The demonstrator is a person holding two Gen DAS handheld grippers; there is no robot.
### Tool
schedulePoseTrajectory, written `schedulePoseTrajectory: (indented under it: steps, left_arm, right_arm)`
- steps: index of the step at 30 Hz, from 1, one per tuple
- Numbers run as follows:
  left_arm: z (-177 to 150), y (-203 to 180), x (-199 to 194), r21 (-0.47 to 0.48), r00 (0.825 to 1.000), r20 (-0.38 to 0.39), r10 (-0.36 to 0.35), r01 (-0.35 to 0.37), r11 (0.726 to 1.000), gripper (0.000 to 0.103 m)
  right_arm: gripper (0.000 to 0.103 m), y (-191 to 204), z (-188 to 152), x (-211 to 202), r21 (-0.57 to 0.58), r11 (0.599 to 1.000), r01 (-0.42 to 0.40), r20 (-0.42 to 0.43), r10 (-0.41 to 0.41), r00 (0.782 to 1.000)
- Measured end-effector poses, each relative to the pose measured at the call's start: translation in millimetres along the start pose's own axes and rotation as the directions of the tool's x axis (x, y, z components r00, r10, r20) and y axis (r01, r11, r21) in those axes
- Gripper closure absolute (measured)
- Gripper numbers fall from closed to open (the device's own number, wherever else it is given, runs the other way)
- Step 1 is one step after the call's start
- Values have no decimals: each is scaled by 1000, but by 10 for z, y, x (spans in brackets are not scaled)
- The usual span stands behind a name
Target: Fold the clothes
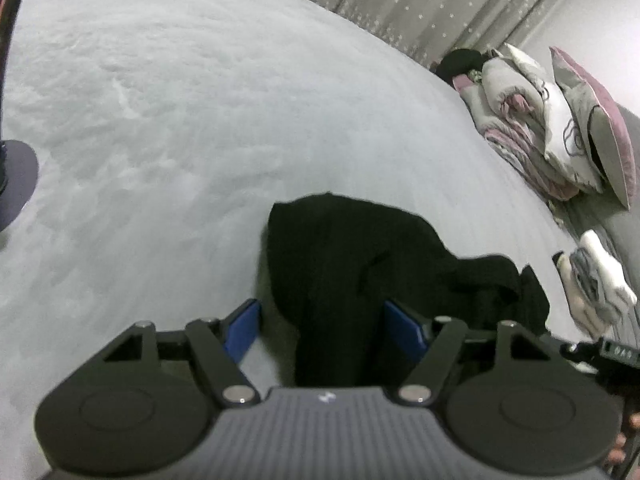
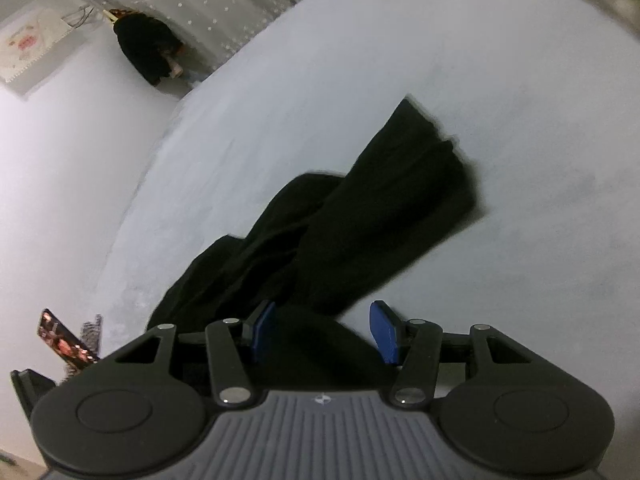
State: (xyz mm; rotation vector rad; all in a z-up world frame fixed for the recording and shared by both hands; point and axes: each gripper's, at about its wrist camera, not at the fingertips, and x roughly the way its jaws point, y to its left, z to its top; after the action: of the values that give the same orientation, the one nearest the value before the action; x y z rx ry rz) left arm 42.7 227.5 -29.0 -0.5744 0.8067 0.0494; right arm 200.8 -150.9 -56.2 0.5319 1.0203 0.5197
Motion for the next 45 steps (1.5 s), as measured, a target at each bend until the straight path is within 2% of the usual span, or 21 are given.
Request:
schedulePoseTrajectory:
  steps: [2, 3, 4, 6, 8, 13, 17, 24, 26, 29, 32, 35, 38, 42, 44, 45]
  left_arm:
    - [12, -33, 47, 6, 1000, 2, 6, -6, 1000, 39]
    - [12, -53, 61, 18, 1000, 1, 11, -11, 1000, 41]
    - [8, -71, 67, 34, 1000, -2, 15, -14, 999, 48]
    - [-4, -96, 70, 62, 1000, -12, 15, -14, 998, 54]
    - [-30, -94, 43, 73, 999, -31, 5, -3, 997, 67]
    - [-99, -40, -53, 78, 996, -81, -30, 37, 996, 86]
    - [-171, 0, -148, 90, 993, -113, -40, 50, 995, 90]
    - [-219, 47, -243, 83, 991, -130, -35, 46, 995, 89]
    - [-197, 65, -236, 51, 992, -121, -38, 44, 998, 83]
    - [-163, 74, -208, 13, 994, -102, -40, 42, 999, 70]
    - [-131, 60, -155, -5, 996, -86, -40, 39, 999, 62]
    - [-105, 42, -95, -16, 997, -71, -34, 32, 999, 59]
    - [-90, 11, -32, -25, 999, -53, -13, 12, 1000, 59]
    - [-96, -110, 22, -2, 999, -30, 32, -32, 999, 61]
    - [-106, -185, 44, 18, 998, -17, 58, -57, 998, 72]
    - [-114, -225, 52, 28, 998, -13, 63, -63, 998, 76]
  right_arm:
    - [56, 60, -30, 77, -38, 999, -5, -13, 4, 1000]
    - [76, 102, -45, 92, -73, 997, 5, -21, -6, 1000]
    - [95, 130, -60, 98, -95, 995, 7, -34, -10, 999]
    - [95, 147, -81, 68, -103, 995, -10, -61, 3, 998]
    - [96, 139, -77, -34, -81, 996, -40, -52, 36, 998]
    - [96, 130, -63, -358, -69, 994, -82, -29, 81, 996]
    - [96, 146, -162, -573, -91, 992, -83, -57, 78, 995]
    - [96, 50, -426, -745, -189, 982, -10, -153, -19, 988]
    - [96, -34, -481, -753, -198, 980, 10, -178, -46, 983]
    - [96, -175, -558, -918, -188, 982, 1, -186, -37, 982]
    - [96, -316, -637, -1091, -173, 985, -14, -195, -20, 981]
    - [97, -462, -728, -1242, -140, 989, -38, -200, 10, 980]
    - [99, -622, -806, -1329, -131, 991, 0, -210, -28, 977]
    - [99, -754, -848, -1418, -96, 995, 6, -186, -24, 982]
    - [94, -758, -835, -1477, -96, 995, 7, -149, -22, 989]
    - [84, -749, -824, -1503, -96, 995, 15, -130, -27, 991]
